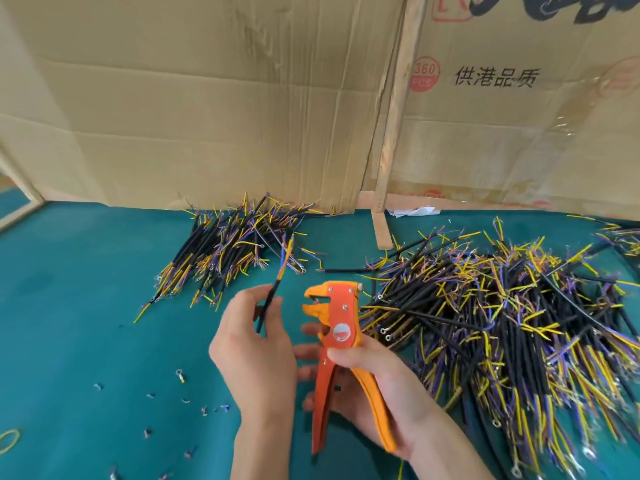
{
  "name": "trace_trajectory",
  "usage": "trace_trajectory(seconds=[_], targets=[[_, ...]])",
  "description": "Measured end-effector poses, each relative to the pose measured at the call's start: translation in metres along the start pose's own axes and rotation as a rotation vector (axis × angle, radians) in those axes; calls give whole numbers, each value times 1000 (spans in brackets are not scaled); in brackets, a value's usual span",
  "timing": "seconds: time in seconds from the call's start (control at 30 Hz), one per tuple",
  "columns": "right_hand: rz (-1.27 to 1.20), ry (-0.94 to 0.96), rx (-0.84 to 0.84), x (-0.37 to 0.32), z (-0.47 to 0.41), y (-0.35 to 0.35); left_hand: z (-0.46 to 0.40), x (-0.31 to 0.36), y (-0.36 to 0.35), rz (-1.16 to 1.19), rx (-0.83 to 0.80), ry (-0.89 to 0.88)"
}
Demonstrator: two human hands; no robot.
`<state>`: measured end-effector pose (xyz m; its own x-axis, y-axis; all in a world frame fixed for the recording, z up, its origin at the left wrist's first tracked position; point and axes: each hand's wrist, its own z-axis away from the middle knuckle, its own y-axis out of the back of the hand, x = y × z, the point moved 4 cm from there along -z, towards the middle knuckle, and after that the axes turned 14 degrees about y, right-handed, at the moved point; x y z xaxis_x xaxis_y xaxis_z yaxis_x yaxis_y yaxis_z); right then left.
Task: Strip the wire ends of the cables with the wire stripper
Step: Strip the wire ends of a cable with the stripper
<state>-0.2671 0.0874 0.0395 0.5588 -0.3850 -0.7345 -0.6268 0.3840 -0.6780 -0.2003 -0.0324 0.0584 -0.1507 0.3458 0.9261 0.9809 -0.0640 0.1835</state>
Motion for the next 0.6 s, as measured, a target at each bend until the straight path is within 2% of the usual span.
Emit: trace_trajectory(seconds=[0.2,0.27,0.37,0.47,0.6], targets=[[12,-5,56,4,-5,6,-5,1,5,-55,11,-142],[18,-8,75,3,-5,7,-9,-1,6,-152,10,-115],[25,-18,81,1,-7,4,-8,-7,-1,-247,-91,6],[10,-14,84,0,-8,4,-3,-7,-9,-261,-189,23],[-18,-1,75,0,-6,4,-3,-7,-9,-204,-196,29]])
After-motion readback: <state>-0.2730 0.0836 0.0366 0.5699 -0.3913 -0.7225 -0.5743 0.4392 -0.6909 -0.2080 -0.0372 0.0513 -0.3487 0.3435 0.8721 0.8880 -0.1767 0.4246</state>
